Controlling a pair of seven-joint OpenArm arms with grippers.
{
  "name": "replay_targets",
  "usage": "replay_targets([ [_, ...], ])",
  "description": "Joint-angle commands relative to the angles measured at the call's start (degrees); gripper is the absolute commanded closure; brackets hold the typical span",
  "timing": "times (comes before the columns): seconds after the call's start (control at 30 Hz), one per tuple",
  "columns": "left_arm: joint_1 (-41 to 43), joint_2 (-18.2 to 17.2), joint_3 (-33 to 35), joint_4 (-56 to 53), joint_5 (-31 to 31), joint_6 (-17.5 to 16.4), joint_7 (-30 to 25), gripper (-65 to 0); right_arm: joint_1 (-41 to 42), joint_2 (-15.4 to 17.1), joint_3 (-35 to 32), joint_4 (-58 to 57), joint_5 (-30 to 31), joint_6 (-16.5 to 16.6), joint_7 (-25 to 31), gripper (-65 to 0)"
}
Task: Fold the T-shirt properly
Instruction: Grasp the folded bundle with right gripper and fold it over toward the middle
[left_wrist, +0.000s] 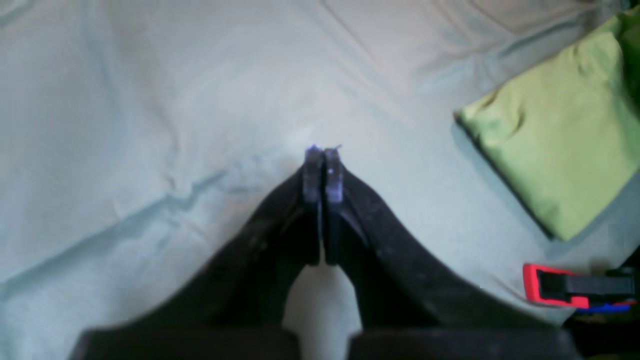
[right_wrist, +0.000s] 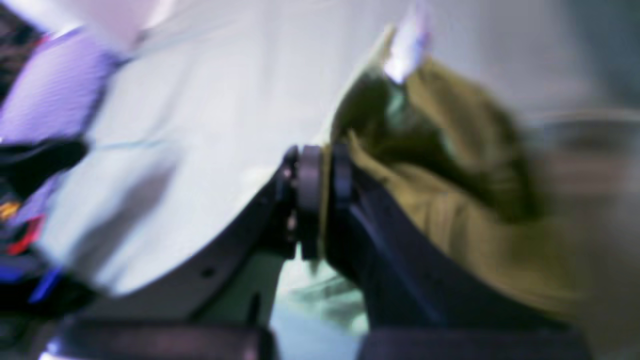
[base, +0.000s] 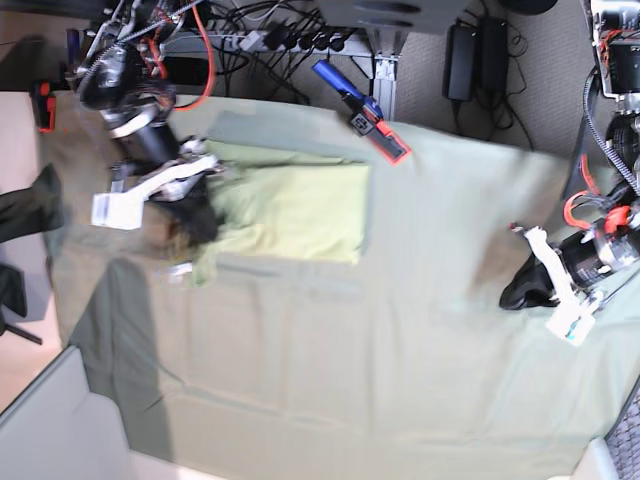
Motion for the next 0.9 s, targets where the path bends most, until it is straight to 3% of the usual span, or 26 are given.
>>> replay_targets([
  [0.0,-0.7,-0.9,-0.3,0.9,-1.0,-0.8,-1.1,0.0,0.2,-0.8,-1.7,1.1,0.3,3.1,1.4,0.0],
  [0.23,-0.6,-4.2,-0.3,0.9,-3.1,-0.8,-1.2,0.0,0.2,-7.8,-13.9,-0.3,-7.0,3.1,3.3,0.0],
  [0.37,-0.6,-4.9,-0.3,0.9,-3.2,-0.8,-1.2,0.0,0.3,-8.1,-19.1,-3.7,-11.9,3.1,7.5,0.0],
  [0.57,-0.6,-5.0,-0.3,0.9,-4.3,-0.8,-1.2,0.0,0.3,-8.1,-23.8,-8.5,-15.9,3.1,7.8,0.0],
  [0.6,-0.6,-5.0,-0.3,0.9,-4.5,-0.8,-1.2,0.0,0.3,-8.1,-24.0,-9.0,-15.9,3.1,7.8,-5.2],
  [0.67,-0.6,-5.0,-0.3,0.9,-5.0,-0.8,-1.2,0.0,0.2,-8.0,-24.0,-9.6,-15.9,3.1,7.8,-24.3],
  [0.73,-0.6,-5.0,-0.3,0.9,-5.0,-0.8,-1.2,0.0,0.2,-8.0,-24.0,-9.6,-15.8,3.1,7.7,-37.3],
  [0.77,-0.6,-5.0,-0.3,0.9,-5.0,-0.8,-1.2,0.0,0.2,-8.0,-24.0,-9.6,-15.3,3.1,7.7,-40.1],
  [0.87,-0.6,-5.0,-0.3,0.9,-5.0,-0.8,-1.1,0.0,0.2,-8.1,-24.1,-9.3,-10.7,3.1,5.9,-40.5],
])
